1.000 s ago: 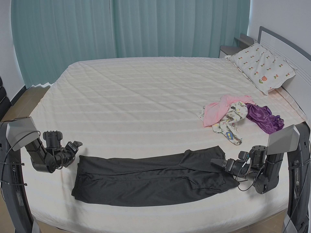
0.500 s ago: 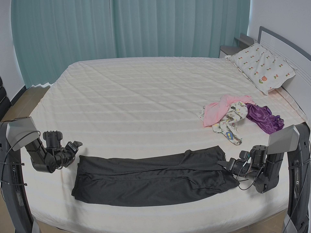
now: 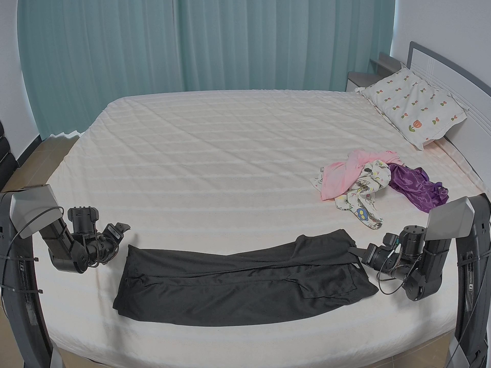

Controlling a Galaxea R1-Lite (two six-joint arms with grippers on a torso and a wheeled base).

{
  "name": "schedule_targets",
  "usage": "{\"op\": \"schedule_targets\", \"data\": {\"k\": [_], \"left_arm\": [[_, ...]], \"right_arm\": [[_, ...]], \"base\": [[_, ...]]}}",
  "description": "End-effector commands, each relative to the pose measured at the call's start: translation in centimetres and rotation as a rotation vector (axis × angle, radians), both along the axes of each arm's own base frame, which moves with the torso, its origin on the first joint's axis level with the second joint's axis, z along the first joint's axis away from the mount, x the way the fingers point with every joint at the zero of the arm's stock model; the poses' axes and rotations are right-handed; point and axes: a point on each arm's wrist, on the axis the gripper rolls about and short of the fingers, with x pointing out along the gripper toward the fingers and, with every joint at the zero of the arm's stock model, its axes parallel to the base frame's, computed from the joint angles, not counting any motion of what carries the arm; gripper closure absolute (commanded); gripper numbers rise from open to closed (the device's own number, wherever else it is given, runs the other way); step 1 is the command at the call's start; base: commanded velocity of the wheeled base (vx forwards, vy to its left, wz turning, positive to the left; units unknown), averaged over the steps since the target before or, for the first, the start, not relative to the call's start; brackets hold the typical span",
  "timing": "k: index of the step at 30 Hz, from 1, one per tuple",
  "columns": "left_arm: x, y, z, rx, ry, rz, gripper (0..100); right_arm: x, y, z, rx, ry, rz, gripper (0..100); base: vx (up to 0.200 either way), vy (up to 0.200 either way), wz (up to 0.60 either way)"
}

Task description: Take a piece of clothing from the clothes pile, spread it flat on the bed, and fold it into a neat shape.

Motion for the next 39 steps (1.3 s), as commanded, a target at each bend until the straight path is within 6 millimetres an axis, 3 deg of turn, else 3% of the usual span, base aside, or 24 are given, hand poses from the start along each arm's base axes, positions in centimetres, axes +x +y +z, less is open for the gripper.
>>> {"op": "schedule_targets", "data": {"k": [1,10,11,25,39], "left_arm": [[0.0,0.0,0.0,0.0,0.0,0.0,0],[0.0,0.0,0.0,-0.003,0.001,0.002,0],[0.0,0.0,0.0,-0.005,0.001,0.001,0],[-0.7,-0.8,1.7,-0.093,-0.029,-0.075,0],[-1.9,-2.2,0.4,-0.009,0.025,-0.203,0]], "right_arm": [[0.4,-0.1,-0.7,-0.001,0.001,-0.001,100],[0.8,-0.1,-0.9,-0.002,-0.005,-0.004,100],[0.9,-0.1,-0.8,-0.001,-0.007,-0.002,0],[0.5,-0.7,-0.5,0.007,-0.011,-0.031,0],[0.6,-0.7,-0.5,0.009,-0.013,-0.03,0]], "base": [[0.0,0.0,0.0],[0.0,0.0,0.0],[0.0,0.0,0.0],[0.0,0.0,0.0],[0.0,0.0,0.0]]}}
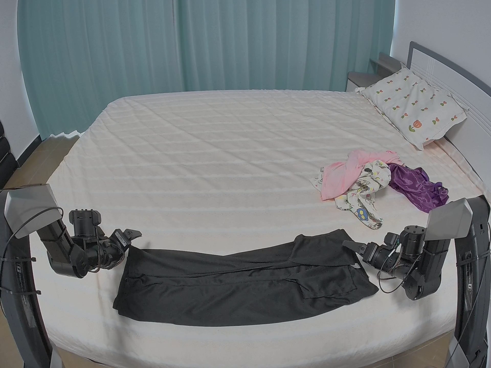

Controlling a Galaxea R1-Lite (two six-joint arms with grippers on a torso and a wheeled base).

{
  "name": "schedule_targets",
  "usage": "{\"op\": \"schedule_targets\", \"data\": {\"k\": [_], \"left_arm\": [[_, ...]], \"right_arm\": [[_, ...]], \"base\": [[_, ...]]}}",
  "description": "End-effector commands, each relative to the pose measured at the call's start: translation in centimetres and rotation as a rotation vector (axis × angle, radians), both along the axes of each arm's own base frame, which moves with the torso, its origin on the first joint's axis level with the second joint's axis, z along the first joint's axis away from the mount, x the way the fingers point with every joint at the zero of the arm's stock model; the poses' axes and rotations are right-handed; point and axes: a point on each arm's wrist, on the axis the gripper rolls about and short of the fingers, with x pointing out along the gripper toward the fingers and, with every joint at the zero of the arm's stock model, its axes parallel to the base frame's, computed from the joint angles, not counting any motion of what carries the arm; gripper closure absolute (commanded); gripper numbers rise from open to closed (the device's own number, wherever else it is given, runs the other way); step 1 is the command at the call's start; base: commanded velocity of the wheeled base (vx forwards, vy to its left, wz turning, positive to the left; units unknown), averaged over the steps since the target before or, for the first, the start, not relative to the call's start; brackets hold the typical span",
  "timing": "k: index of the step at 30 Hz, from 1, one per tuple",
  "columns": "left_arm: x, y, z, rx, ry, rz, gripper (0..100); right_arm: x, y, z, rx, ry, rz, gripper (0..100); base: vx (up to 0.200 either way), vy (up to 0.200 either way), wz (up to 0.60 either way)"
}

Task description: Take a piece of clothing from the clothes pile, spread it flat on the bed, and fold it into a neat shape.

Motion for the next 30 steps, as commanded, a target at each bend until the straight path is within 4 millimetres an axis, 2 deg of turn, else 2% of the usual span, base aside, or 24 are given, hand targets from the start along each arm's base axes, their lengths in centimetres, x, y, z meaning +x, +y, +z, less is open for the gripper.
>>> {"op": "schedule_targets", "data": {"k": [1,3,4,10,18,19,25,30], "left_arm": [[-0.1,-0.4,-0.2,0.002,0.008,-0.011,0],[-0.1,-0.5,-0.2,0.005,0.008,-0.017,0],[-0.1,-0.7,-0.3,0.009,0.01,-0.024,100],[0.1,-0.8,-0.7,0.029,0.016,-0.007,100],[0.0,-0.6,-0.7,0.038,0.033,0.099,100],[0.1,-0.5,-0.4,-0.013,0.028,0.161,100],[0.2,-0.4,-0.4,-0.023,0.028,0.17,100],[0.2,-0.4,-0.4,-0.023,0.022,0.169,100]], "right_arm": [[0.1,0.0,0.0,0.0,-0.01,0.002,0],[0.1,0.0,0.1,0.003,-0.014,0.001,0],[0.2,0.0,0.2,0.009,-0.015,-0.003,0],[0.9,-0.1,0.5,0.024,-0.036,-0.016,0],[1.6,-0.8,0.6,0.03,-0.057,-0.038,0],[2.6,-0.7,0.2,0.03,-0.068,-0.035,0],[3.1,1.4,-0.7,0.028,-0.063,0.011,0],[3.6,1.6,-1.0,0.027,-0.041,0.014,0]], "base": [[0.0,0.0,0.0],[0.0,0.0,0.0],[0.0,0.0,0.0],[0.0,0.0,0.0],[0.0,0.0,0.0],[0.0,0.0,0.0],[0.0,0.0,0.0],[0.0,0.0,0.0]]}}
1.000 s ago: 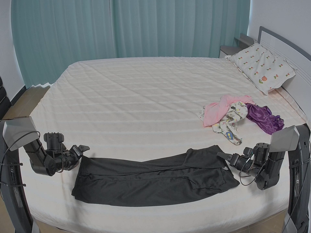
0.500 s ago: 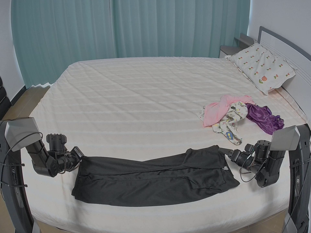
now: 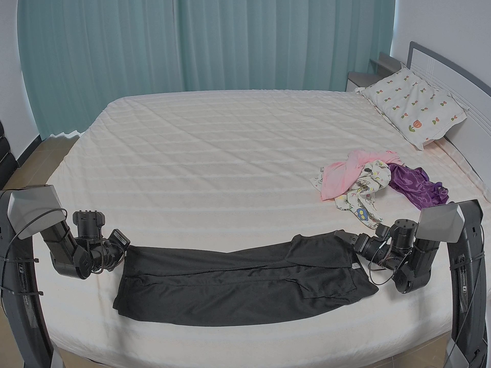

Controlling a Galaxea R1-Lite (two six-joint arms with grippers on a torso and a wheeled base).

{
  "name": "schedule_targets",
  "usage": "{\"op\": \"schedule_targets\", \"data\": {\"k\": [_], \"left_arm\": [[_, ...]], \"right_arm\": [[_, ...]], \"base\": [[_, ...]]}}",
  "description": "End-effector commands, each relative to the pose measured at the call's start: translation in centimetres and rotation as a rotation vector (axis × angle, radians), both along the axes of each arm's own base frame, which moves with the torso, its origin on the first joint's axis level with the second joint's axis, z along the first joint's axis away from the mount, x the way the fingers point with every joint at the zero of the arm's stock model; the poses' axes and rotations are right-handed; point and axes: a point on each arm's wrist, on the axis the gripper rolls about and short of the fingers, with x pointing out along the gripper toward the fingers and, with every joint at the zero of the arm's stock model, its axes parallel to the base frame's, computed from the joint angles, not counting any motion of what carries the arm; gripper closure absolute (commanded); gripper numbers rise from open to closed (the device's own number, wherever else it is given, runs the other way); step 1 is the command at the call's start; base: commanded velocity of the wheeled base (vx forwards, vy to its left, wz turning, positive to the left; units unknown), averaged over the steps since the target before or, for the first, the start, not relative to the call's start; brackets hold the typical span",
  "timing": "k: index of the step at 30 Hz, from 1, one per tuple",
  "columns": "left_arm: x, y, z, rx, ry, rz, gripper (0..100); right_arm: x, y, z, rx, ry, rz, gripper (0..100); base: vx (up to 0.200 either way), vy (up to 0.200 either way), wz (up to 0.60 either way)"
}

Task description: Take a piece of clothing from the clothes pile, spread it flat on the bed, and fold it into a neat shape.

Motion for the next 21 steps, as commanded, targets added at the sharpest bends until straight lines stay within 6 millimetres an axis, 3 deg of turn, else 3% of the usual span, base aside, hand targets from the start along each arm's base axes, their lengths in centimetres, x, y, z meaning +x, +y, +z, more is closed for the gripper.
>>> {"op": "schedule_targets", "data": {"k": [1,2,3,21], "left_arm": [[0.1,0.0,0.1,0.001,-0.01,0.001,100],[0.0,0.0,0.0,0.001,-0.01,0.001,100],[0.0,0.0,0.0,0.001,-0.013,0.001,100],[0.0,0.0,0.0,0.004,-0.021,0.003,100]], "right_arm": [[0.5,0.3,-0.6,-0.001,0.027,0.006,0],[0.6,0.3,-0.6,0.0,0.029,0.005,0],[0.8,0.2,-0.5,0.0,0.026,0.002,100],[1.8,-0.2,0.0,0.025,-0.015,-0.1,100]], "base": [[0.0,0.0,0.0],[0.0,0.0,0.0],[0.0,0.0,0.0],[0.0,0.0,0.0]]}}
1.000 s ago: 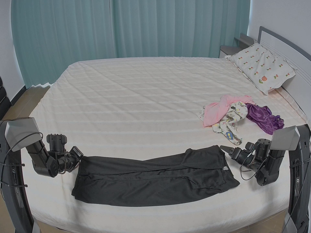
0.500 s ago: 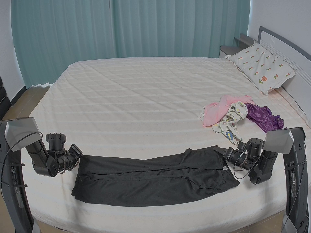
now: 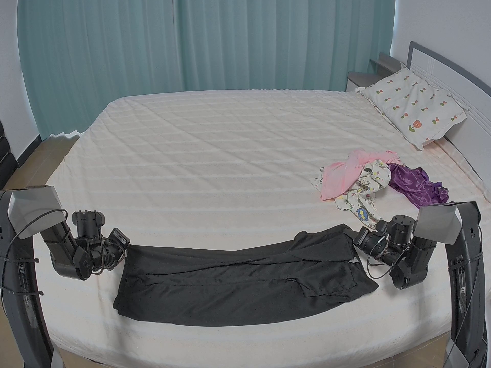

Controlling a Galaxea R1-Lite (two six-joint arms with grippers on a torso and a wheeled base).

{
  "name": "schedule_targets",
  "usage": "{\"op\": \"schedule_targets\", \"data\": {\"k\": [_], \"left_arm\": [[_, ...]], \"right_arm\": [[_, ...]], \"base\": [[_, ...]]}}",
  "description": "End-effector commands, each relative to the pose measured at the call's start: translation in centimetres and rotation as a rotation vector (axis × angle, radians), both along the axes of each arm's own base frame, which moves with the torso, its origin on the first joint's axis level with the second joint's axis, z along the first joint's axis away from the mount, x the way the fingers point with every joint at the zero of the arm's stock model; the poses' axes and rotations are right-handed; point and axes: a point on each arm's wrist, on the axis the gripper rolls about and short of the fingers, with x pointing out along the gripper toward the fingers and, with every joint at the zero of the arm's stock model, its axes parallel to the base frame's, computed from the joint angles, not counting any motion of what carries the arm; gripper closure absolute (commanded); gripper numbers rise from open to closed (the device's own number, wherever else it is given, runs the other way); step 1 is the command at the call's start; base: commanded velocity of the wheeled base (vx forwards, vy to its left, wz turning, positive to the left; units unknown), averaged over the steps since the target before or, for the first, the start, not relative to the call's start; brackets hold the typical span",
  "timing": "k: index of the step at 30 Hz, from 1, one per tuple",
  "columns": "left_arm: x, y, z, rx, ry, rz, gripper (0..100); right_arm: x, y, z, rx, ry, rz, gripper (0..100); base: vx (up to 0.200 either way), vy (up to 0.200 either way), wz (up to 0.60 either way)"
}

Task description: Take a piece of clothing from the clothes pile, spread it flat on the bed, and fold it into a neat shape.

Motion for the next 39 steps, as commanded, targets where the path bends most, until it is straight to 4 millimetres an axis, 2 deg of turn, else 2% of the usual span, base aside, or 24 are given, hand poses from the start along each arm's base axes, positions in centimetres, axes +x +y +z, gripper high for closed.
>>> {"op": "schedule_targets", "data": {"k": [1,11,12,21,24,29,32,33,36,39], "left_arm": [[0.0,0.0,-0.1,0.0,0.001,0.0,100],[0.1,0.0,0.0,0.0,-0.002,0.003,100],[0.1,0.0,0.0,-0.001,-0.002,0.001,0],[0.2,0.2,0.5,-0.031,-0.019,0.028,0],[-0.1,1.0,2.1,-0.056,-0.064,0.058,0],[-1.5,0.9,4.9,-0.09,-0.112,0.033,0],[-2.5,0.6,6.0,-0.111,-0.12,-0.004,0],[-2.9,0.5,6.1,-0.119,-0.117,-0.017,0],[-3.6,0.3,5.5,-0.128,-0.084,-0.022,0],[-5.0,0.1,4.6,-0.134,-0.028,-0.021,0]], "right_arm": [[0.1,-0.1,-0.1,0.005,-0.012,-0.007,100],[0.0,0.0,-0.4,0.002,-0.015,-0.006,100],[0.0,0.0,-0.4,0.003,-0.015,-0.006,0],[-0.8,-0.4,0.6,0.008,-0.04,-0.017,0],[-2.1,-0.8,2.4,0.004,-0.035,-0.047,0],[-3.5,-0.6,4.4,-0.013,-0.037,-0.087,0],[-4.6,-0.3,5.5,-0.015,-0.031,-0.092,0],[-5.7,-0.4,5.7,-0.023,-0.004,-0.108,0],[-7.9,-0.5,6.1,-0.041,0.051,-0.155,0],[-9.9,0.0,5.5,-0.045,0.13,-0.16,0]], "base": [[0.0,0.0,0.0],[0.0,0.0,0.0],[0.0,0.0,0.0],[0.0,0.0,0.0],[0.0,0.0,0.0],[0.0,0.0,0.0],[0.0,0.0,0.0],[0.0,0.0,0.0],[0.0,0.0,0.0],[0.0,0.0,0.0]]}}
